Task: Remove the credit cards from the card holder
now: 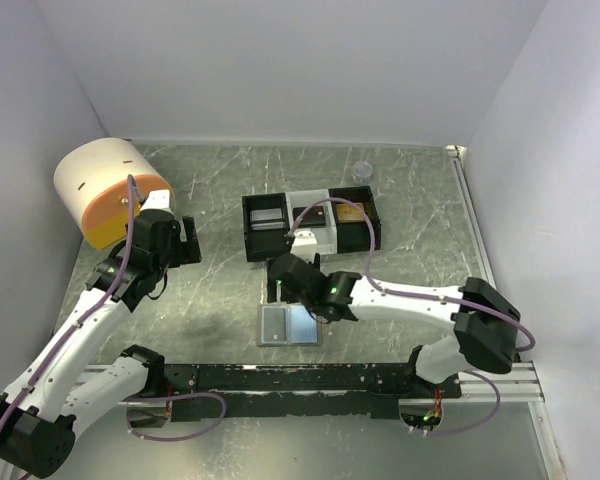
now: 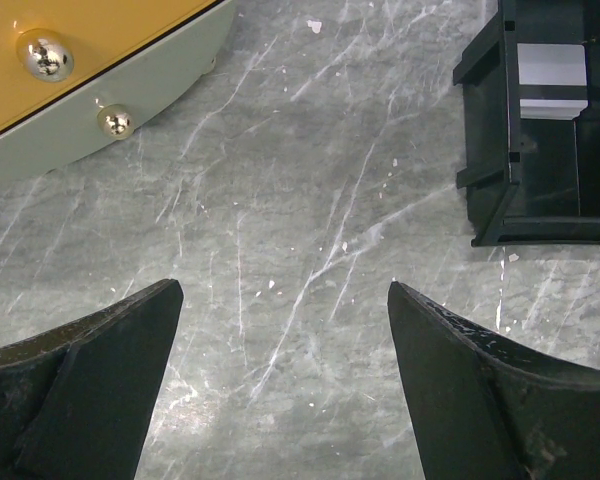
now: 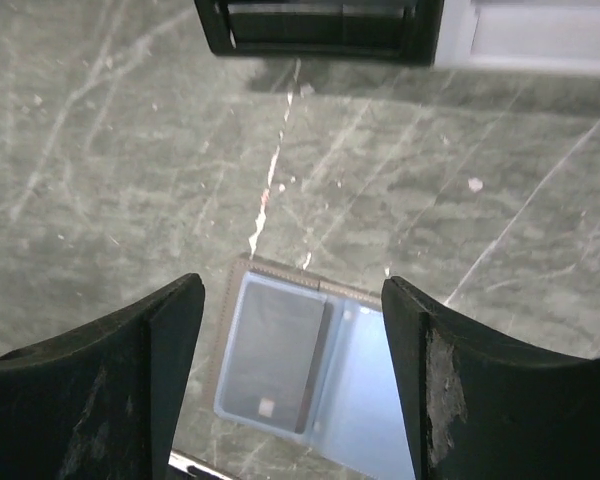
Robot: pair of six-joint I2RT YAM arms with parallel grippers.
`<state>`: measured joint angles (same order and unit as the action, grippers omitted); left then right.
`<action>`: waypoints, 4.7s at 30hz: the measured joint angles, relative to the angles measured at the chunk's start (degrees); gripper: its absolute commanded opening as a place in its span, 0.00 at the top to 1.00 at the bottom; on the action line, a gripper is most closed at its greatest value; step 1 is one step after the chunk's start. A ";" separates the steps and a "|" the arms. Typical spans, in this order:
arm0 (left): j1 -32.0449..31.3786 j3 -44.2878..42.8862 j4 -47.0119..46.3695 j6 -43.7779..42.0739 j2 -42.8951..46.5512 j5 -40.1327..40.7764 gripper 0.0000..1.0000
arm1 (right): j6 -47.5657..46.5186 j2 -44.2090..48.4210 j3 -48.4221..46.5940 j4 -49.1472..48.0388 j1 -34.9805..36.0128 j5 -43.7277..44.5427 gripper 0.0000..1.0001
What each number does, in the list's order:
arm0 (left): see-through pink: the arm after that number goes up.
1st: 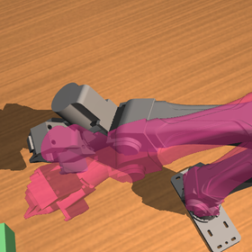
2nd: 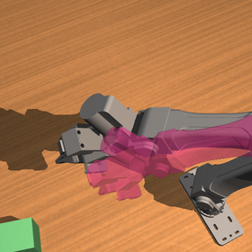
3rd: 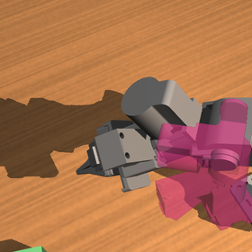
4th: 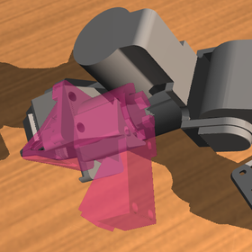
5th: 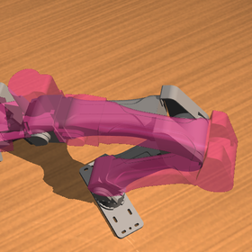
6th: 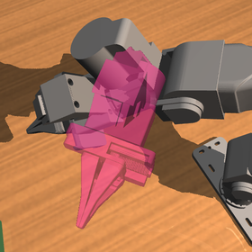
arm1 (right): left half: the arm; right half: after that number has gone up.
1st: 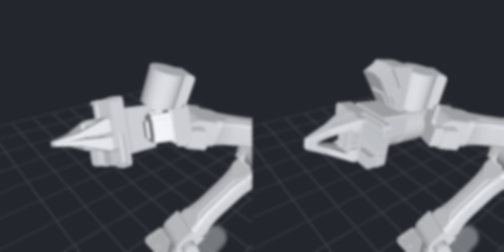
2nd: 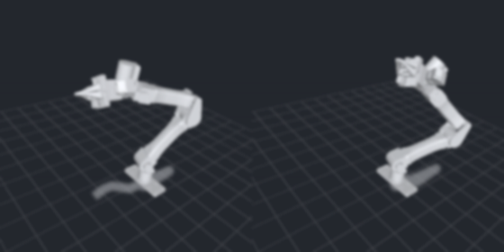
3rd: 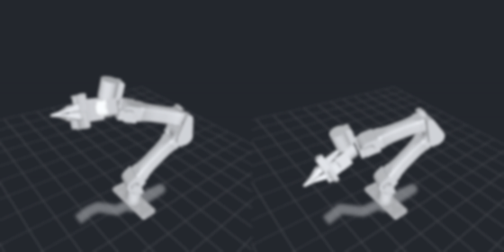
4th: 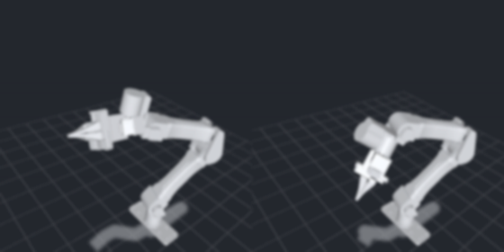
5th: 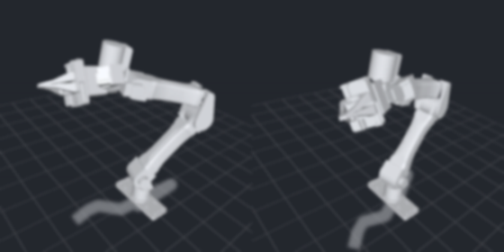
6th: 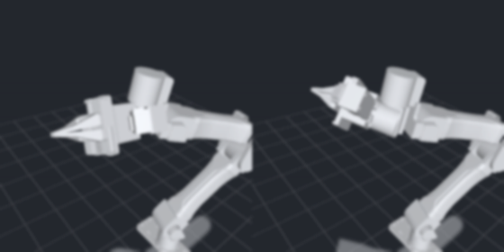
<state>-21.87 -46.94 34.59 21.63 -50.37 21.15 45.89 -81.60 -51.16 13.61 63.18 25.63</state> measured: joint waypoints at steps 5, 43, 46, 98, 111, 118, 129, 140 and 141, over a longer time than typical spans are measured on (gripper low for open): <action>0.00 0.00 0.00 0.00 0.00 0.02 0.04 | 5.03 -4.90 -0.57 3.21 4.90 3.39 0.32; 0.02 0.00 0.00 0.00 -0.48 -0.02 0.06 | 11.91 -16.61 -2.95 2.60 9.42 1.79 0.39; 0.02 0.00 0.00 0.00 -0.61 -0.04 0.06 | 12.39 -16.37 -2.58 2.38 9.42 1.97 0.43; 0.09 6.05 -0.81 8.26 9.84 -19.10 0.14 | 10.86 -14.82 -5.27 8.31 10.82 3.43 0.32; 0.09 6.05 -0.66 8.37 8.35 -18.78 0.14 | 11.08 -17.81 -4.92 6.75 10.80 2.69 0.33; 0.09 6.05 -0.66 8.37 8.31 -18.78 0.14 | 10.91 -19.23 -6.40 7.80 10.91 2.97 0.32; 0.09 6.05 -0.68 8.37 8.09 -18.82 0.15 | 10.54 -18.51 -4.74 4.61 10.32 3.04 0.51; 0.09 6.71 -4.00 7.28 5.68 -28.65 0.19 | 12.13 -9.64 11.08 -18.60 2.95 -10.16 0.54; 0.09 7.19 -4.83 7.32 5.33 -30.21 0.21 | 12.39 -9.66 11.76 -20.44 2.43 -11.17 0.54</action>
<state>-21.78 -39.75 29.76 28.95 -45.04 -9.06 58.28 -91.26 -39.40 -6.83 65.60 14.46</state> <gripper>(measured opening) 0.829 0.544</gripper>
